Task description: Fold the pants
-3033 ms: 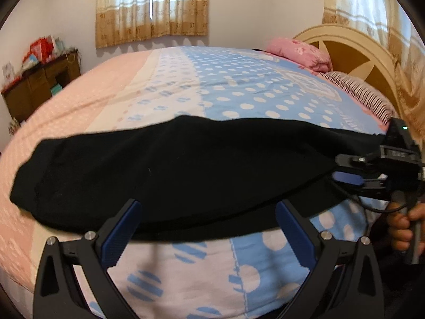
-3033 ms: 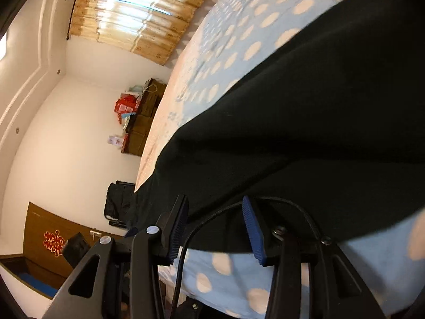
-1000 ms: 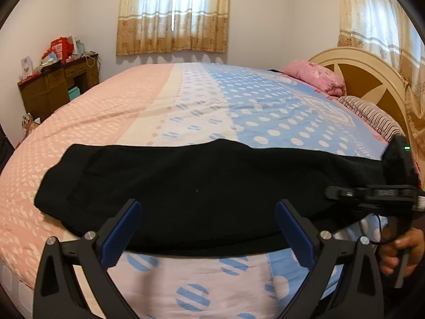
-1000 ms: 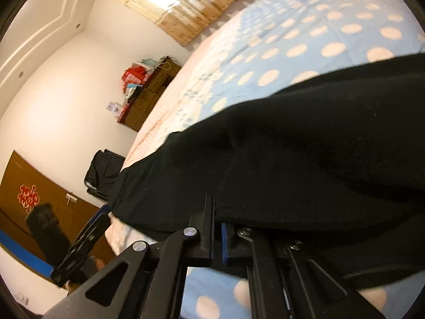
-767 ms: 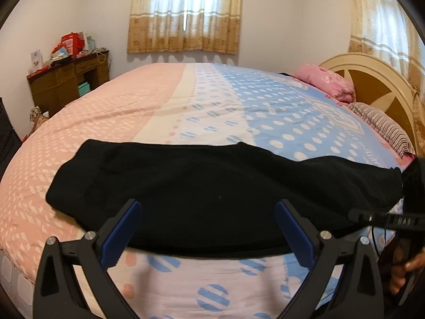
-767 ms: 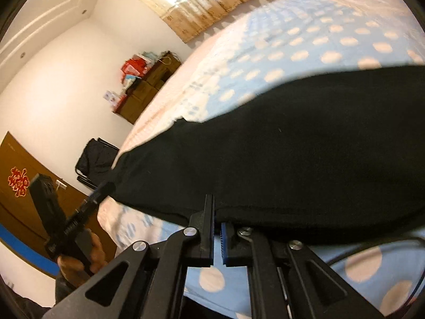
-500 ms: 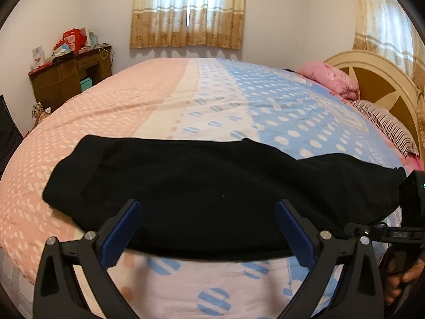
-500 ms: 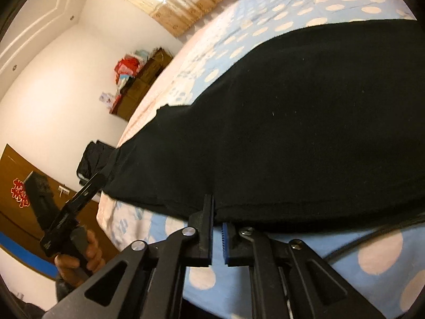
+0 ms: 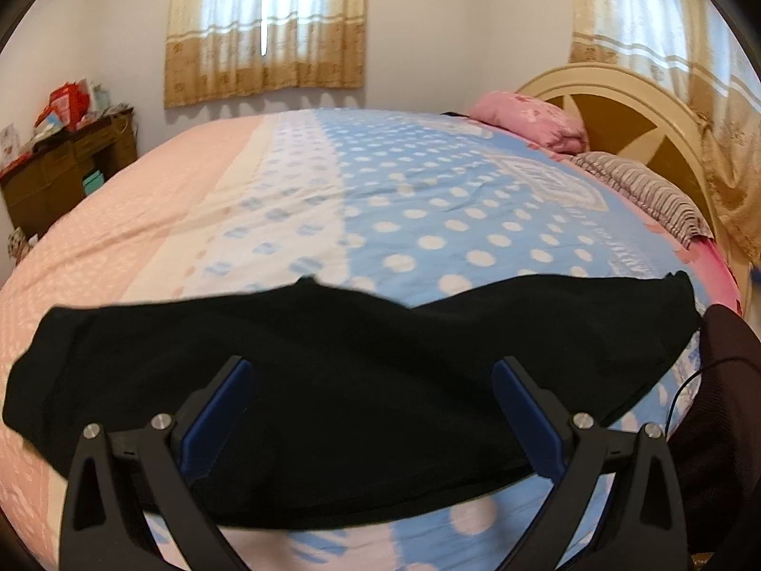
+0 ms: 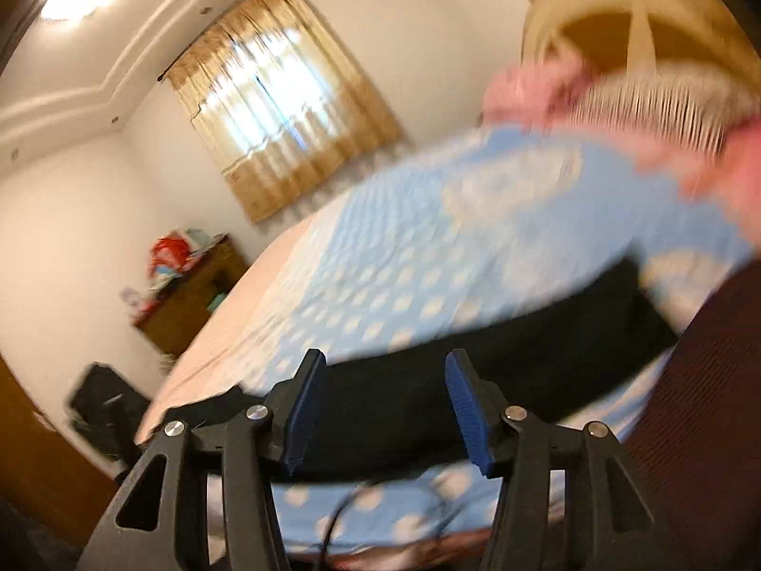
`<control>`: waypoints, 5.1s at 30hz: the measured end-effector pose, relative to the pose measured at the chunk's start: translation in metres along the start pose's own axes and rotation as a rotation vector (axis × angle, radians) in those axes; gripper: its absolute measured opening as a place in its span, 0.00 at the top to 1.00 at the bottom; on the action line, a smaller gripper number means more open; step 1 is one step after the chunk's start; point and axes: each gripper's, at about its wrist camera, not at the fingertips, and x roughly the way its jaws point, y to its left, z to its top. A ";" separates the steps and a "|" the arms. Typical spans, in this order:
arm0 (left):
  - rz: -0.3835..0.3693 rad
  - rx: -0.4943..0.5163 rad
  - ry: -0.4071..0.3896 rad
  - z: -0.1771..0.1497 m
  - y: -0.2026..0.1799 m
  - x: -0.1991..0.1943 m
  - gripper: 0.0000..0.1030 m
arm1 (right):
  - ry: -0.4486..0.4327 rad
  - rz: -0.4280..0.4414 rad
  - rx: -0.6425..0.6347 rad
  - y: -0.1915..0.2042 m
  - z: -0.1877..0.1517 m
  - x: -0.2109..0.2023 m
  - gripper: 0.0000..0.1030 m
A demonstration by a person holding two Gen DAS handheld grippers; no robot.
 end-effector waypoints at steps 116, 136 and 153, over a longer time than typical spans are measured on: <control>-0.101 0.256 0.152 0.023 -0.169 0.079 0.00 | 0.442 -0.727 -0.148 -0.184 0.036 0.094 1.00; -0.080 0.190 0.130 0.034 -0.145 0.071 0.00 | 0.459 -0.310 0.097 -0.204 0.041 0.110 0.46; -0.087 0.172 0.112 0.036 -0.137 0.065 0.00 | 0.616 -0.399 -0.089 -0.203 0.040 0.148 0.48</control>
